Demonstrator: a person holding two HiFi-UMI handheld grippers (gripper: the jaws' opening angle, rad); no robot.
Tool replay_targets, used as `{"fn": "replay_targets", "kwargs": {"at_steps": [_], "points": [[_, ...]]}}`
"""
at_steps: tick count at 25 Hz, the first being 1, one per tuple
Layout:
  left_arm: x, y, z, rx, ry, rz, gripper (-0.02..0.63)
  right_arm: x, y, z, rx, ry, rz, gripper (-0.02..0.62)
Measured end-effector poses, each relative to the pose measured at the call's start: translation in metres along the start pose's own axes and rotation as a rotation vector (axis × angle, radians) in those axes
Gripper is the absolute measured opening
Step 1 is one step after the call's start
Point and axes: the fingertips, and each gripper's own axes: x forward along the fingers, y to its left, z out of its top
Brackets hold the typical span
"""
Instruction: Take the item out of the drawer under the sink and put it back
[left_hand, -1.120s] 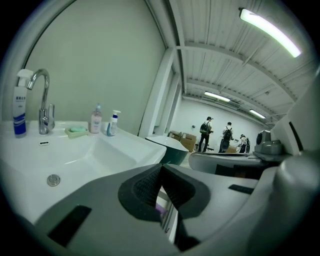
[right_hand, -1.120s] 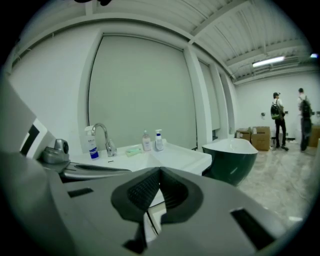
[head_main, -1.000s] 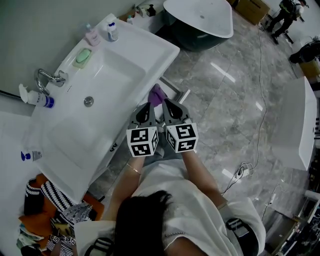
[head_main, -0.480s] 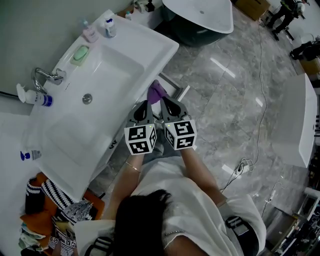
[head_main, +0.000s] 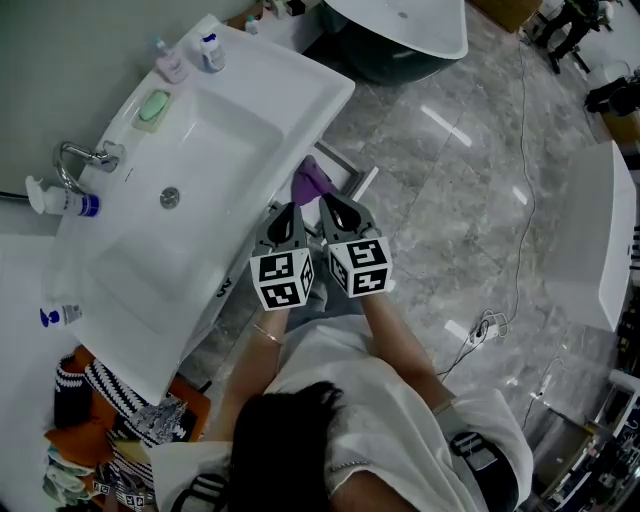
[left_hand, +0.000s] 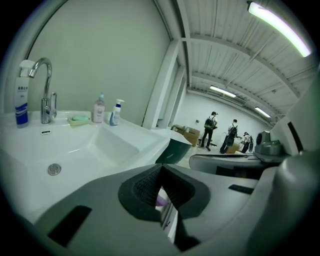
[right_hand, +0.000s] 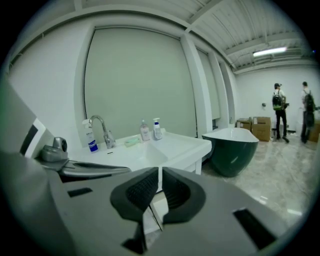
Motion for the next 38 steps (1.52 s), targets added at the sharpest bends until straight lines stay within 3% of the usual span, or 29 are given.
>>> {"fn": "replay_targets", "kwargs": {"at_steps": [3,5,16,23,29,38], "points": [[0.006,0.0,-0.008,-0.003,0.025,0.01,0.003,0.007,-0.006,-0.008,0.02,0.036,0.018,0.045],[0.01,0.001,-0.013,-0.006,0.04,0.017,0.003,0.014,-0.009,-0.014,0.028,0.061,0.034,0.123],[0.049,0.01,-0.048,-0.042,0.153,0.063,0.003,0.06,-0.039,-0.043,0.032,0.175,0.112,0.216],[0.075,0.018,-0.061,-0.082,0.196,0.096,0.003,0.095,-0.054,-0.057,0.024,0.235,0.154,0.235],[0.103,0.02,-0.08,-0.056,0.244,0.093,0.003,0.124,-0.066,-0.076,-0.001,0.299,0.179,0.244],[0.129,0.043,-0.112,-0.109,0.287,0.168,0.003,0.158,-0.074,-0.116,0.037,0.378,0.227,0.255]]}}
